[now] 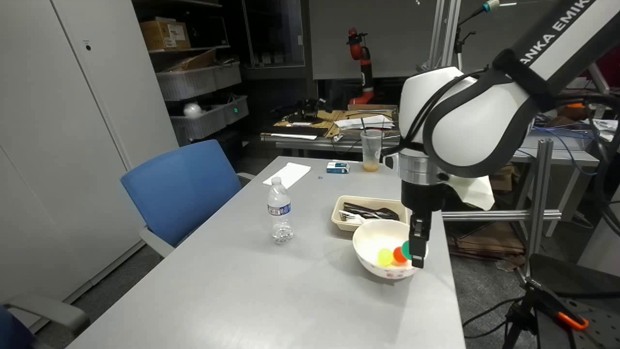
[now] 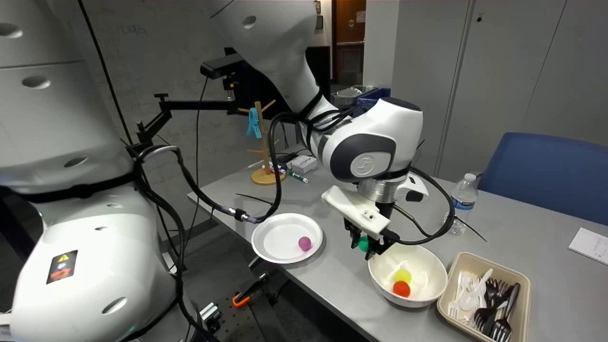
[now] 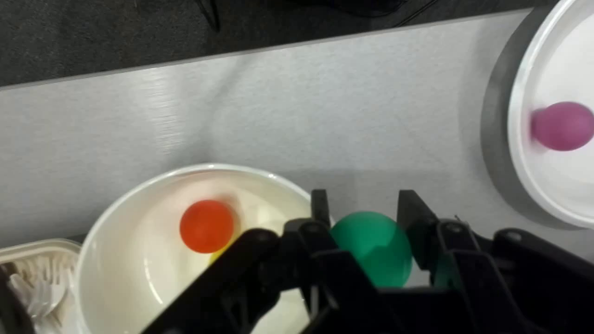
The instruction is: Transfer the balls from the bowl to the plate
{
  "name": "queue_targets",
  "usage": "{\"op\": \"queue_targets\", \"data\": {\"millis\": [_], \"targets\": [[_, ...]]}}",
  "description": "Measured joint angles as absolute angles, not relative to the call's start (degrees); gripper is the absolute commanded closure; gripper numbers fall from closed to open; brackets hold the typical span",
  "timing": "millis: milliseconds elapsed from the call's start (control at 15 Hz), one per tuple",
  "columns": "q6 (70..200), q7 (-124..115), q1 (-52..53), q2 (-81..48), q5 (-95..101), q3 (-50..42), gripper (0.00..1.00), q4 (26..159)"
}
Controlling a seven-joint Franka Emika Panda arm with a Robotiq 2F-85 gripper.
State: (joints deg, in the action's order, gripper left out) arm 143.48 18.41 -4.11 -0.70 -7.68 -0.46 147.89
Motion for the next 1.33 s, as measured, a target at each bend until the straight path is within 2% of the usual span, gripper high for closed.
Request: {"op": "queue_targets", "data": {"millis": [600, 1333], "targets": [[138.3, 29.2, 2.7, 2.6, -20.2, 1.8, 0.83, 154.5], [143.5, 36.3, 7.5, -1.4, -37.8, 7.2, 0.83, 156.6]]}}
